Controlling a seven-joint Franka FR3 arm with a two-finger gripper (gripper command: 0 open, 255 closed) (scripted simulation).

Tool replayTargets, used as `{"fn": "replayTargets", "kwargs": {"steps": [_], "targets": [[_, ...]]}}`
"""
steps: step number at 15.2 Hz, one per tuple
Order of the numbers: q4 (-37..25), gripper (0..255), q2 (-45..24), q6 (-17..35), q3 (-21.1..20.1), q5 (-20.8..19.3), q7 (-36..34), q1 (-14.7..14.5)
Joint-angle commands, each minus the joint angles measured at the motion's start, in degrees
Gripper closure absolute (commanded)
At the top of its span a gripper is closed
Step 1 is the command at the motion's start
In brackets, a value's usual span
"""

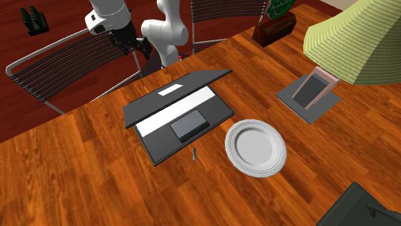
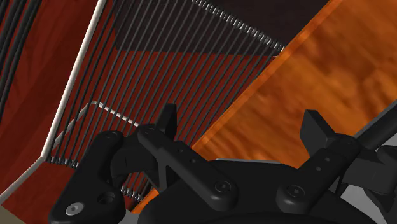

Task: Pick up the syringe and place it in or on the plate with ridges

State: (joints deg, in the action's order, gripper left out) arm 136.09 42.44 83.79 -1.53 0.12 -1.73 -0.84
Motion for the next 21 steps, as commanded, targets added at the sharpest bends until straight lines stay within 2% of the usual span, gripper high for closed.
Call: {"fn": "replayTargets", "kwargs": {"steps": [1,7,12,17,21], "targets": [[0.0,0,0.0,0.0,0.0,0.0,0.0,0.0],[1.38,0,-3.78,11.53,-5.89,3.94,-6.56,-2.02],[0.55,0,-8.8,21.09,-10.96,5.51,-12.0,-3.1],[-2.12,0,-15.21,30.08,-16.18,4.96,-17.9,-3.32],[-5.56,0,-21.14,36.46,-20.49,2.5,-23.36,-2.78]]}}
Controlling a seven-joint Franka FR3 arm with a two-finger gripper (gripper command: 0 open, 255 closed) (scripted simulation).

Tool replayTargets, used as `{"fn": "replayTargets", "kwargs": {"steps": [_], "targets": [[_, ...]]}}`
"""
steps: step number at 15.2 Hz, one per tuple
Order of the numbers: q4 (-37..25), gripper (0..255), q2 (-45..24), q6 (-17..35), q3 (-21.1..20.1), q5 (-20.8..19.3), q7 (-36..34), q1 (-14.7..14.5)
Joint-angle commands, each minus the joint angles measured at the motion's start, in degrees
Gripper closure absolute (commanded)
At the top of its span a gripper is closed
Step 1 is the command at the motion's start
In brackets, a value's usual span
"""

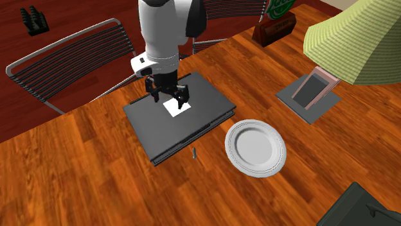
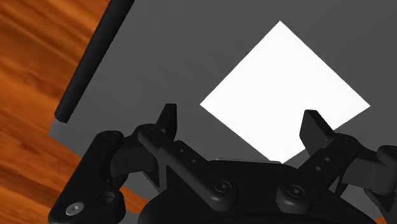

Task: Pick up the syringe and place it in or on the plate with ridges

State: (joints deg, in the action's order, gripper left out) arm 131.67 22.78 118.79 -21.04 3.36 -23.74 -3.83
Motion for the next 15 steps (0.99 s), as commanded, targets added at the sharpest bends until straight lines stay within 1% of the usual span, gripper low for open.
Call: {"fn": "replayTargets", "kwargs": {"steps": [1,5,9,12,14,15], "targets": [[-2.19,0,-3.06,2.89,-2.08,-1.69,-2.86,0.44],[-7.1,0,-9.82,7.82,-6.44,-7.08,-9.65,1.55],[-13.31,0,-17.36,10.98,-10.34,-15.26,-17.75,2.31],[-18.94,0,-23.56,11.86,-12.32,-22.93,-24.33,1.79],[-23.17,0,-27.85,11.71,-12.92,-28.33,-28.56,0.61],[-23.73,0,-28.39,11.66,-12.86,-28.99,-29.07,0.32]]}}
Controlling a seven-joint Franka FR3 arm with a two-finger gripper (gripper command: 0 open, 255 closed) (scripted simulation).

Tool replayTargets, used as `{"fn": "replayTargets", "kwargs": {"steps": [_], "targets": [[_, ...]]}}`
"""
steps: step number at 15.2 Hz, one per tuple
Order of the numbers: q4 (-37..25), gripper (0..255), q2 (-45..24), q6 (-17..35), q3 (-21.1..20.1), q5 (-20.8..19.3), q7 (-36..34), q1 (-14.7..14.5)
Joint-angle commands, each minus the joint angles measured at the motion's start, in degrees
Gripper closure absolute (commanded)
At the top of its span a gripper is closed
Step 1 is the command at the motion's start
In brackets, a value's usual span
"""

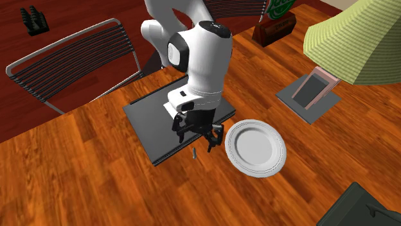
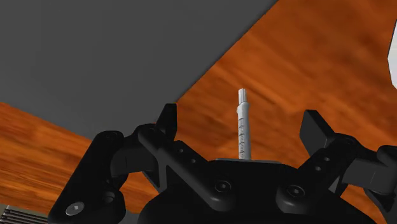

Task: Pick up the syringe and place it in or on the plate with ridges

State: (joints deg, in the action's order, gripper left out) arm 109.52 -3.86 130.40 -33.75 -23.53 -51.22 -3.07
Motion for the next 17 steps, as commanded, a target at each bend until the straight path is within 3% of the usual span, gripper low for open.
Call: {"fn": "replayTargets", "kwargs": {"steps": [1,7,15,16,17], "targets": [[-1.52,0,-2.31,0.52,0.01,-2.63,-1.91,-0.51],[-1.48,0,-6.19,3.41,0.97,-6.28,-4.1,-0.87],[-1.48,0,-6.19,3.41,0.98,-6.27,-4.1,-0.89],[-1.49,255,-6.19,3.41,0.98,-6.27,-4.1,-0.89],[-1.49,255,-6.19,3.41,0.98,-6.27,-4.1,-0.89]]}}
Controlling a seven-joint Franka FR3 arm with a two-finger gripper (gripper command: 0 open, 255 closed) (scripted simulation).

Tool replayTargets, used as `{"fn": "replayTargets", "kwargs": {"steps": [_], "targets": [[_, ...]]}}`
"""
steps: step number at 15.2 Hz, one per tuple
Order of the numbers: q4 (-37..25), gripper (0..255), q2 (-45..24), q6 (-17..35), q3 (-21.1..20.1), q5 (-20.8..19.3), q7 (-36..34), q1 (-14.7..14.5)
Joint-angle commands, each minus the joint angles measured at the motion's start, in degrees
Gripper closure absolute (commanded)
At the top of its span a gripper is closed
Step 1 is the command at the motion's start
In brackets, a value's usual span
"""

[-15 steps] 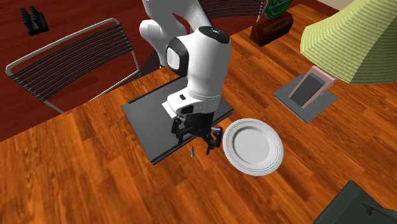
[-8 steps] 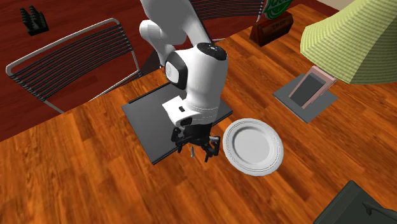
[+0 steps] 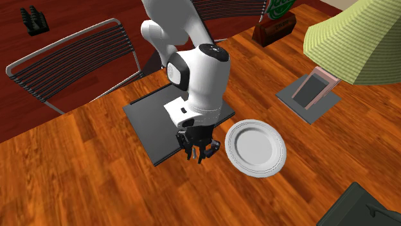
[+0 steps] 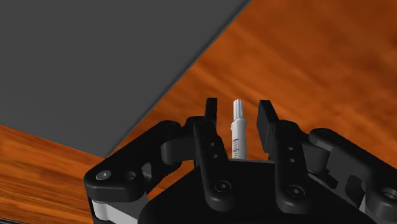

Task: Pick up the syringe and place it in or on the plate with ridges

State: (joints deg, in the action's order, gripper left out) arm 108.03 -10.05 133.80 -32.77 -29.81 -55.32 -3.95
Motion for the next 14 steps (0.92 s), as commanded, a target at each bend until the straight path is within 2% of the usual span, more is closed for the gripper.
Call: {"fn": "replayTargets", "kwargs": {"steps": [1,8,14], "targets": [[0.0,255,0.0,0.0,0.0,0.0,0.0,0.0],[0.01,255,0.0,0.0,0.0,0.0,0.0,0.0],[-2.76,255,1.49,-3.58,-0.57,2.52,2.54,0.29]]}}
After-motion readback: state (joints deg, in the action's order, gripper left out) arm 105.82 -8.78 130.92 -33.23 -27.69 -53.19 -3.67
